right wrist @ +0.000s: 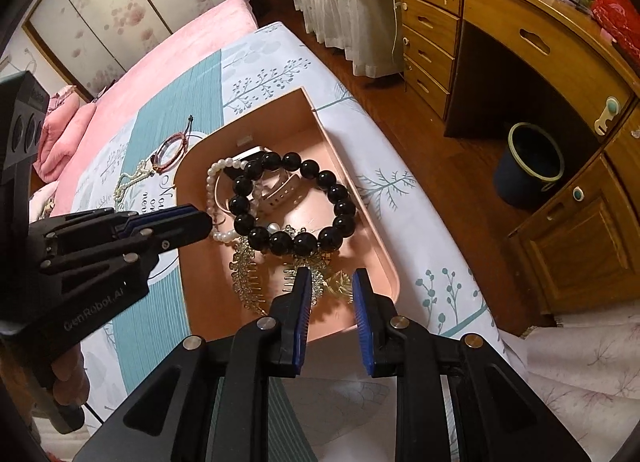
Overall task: Organize jewelry
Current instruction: 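Open the left tool over the tray while the right tool releases the gold pendant there, then move both open tools back toward the pearl necklace and red bracelet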
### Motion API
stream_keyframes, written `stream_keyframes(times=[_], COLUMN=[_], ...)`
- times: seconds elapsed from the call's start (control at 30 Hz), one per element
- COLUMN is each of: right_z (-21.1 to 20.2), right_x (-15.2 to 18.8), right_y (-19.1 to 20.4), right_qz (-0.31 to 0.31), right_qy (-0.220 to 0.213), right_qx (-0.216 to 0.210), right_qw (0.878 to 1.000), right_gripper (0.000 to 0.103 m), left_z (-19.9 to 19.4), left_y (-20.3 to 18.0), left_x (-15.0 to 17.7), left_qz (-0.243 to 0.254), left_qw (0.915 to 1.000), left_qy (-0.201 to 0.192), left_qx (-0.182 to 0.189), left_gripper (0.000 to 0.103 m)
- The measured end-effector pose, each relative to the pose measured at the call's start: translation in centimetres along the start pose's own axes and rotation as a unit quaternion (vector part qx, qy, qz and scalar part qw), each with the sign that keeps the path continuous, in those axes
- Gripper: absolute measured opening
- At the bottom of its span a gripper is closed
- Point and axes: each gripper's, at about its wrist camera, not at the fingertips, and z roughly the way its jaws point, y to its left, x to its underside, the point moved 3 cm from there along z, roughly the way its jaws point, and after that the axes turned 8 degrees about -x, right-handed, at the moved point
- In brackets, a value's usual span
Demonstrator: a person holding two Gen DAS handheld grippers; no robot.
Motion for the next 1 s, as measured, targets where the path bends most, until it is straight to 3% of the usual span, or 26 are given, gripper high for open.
stream_keyframes(times=[0.07, 0.33, 0.63, 0.8, 1.0], right_z=[-0.1, -0.7, -2.8, -3.2, -1.7], right_x=[0.1, 0.6, 0.6, 0.1, -0.6], right_y=[0.2, 1.2, 5.7, 9.3, 13.9], right_qz=[0.002, -0.002, -0.039, -0.076, -0.117], right_qy=[-0.001, -0.004, -0.003, -0.001, 0.007], right_qx=[-0.003, -0.010, -0.024, -0.037, -0.060], right_qw=[1.000, 1.000, 0.999, 0.996, 0.991], right_gripper=[0.024, 0.026, 0.026, 0.026, 0.026], left_z=[0.0, -1.6, -6.2, -8.2, -8.3], left_y=[-0.1, -0.3, 3.0, 7.1, 13.7], left_x=[0.2, 1.2, 3.4, 5.3, 7.7], left_qz=[0.001, -0.005, -0.035, -0.075, -0.143], left_qw=[1.0000, 0.9999, 0.9993, 0.9964, 0.9871], left_qy=[0.007, 0.012, -0.002, -0.009, 0.001], left_qx=[0.001, 0.001, -0.016, -0.039, -0.073], left_gripper=[0.009, 0.034, 0.034, 0.034, 0.034])
